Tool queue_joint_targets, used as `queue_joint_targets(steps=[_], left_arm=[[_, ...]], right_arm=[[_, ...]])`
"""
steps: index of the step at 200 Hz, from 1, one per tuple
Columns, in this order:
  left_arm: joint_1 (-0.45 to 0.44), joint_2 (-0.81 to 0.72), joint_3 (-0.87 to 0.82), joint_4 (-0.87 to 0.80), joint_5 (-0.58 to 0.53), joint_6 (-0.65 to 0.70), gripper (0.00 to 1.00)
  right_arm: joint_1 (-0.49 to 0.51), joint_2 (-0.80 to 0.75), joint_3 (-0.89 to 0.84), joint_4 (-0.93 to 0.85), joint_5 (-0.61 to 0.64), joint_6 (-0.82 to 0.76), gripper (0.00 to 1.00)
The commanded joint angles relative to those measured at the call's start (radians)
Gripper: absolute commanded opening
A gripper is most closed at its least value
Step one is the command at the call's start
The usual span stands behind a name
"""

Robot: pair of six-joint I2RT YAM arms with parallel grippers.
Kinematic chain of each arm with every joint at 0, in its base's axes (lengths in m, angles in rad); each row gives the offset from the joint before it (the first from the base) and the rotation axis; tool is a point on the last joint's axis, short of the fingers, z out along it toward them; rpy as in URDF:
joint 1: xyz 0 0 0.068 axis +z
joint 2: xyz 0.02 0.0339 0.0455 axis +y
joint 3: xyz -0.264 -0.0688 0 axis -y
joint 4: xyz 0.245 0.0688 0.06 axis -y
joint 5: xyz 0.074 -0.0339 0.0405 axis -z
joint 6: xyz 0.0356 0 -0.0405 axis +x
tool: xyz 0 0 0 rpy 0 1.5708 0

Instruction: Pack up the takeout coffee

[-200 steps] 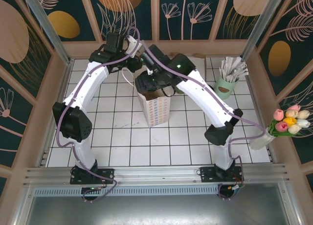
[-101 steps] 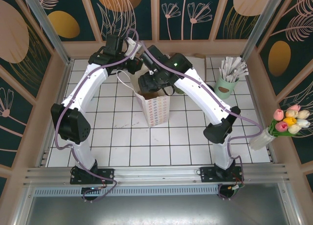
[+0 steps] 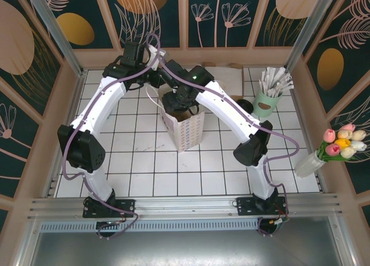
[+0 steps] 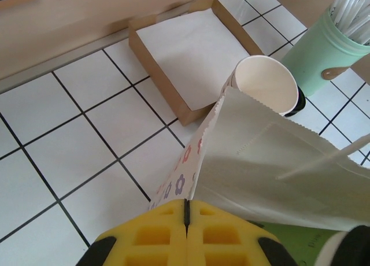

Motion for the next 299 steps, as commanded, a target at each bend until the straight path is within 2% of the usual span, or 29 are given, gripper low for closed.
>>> queue_joint_targets(steps=[1,63,82,128,168,241,273,299], left_arm=[[-0.007,-0.037,-0.013,-0.02,0.016,-0.02,0.0],[-0.007,-0.052,-0.027,-0.018,0.048,0.009,0.0],[-0.007,-0.052,-0.027,-0.024,0.017,0.008,0.0],[-0.008,-0.05,-0.031,-0.028,0.056,-0.034,0.0],[-0.007,-0.044,-0.023,-0.037,0.046,-0.06,0.0],[-0.007,-0.028,-0.007,-0.037,0.059,-0.035,0.0],[-0.008,-0.027,-0.011,-0.036,0.068,-0.031,0.0],[-0.007,-0.032,-0.016,-0.038,0.052,-0.027,0.0]], right_arm=[[-0.025,0.014,0.014,-0.009,0.017,-0.006,0.58],[-0.049,0.032,-0.025,0.014,-0.02,-0.073,0.57],[-0.05,0.043,-0.041,0.004,-0.03,-0.103,0.56],[-0.052,0.042,-0.056,-0.002,-0.05,-0.129,0.56],[-0.058,0.006,-0.143,0.017,-0.109,-0.134,0.55],[-0.06,-0.004,-0.131,-0.013,-0.109,-0.083,0.56],[-0.053,0.001,-0.156,-0.013,-0.03,-0.069,0.56],[-0.033,0.008,-0.161,-0.008,-0.019,-0.06,0.56]])
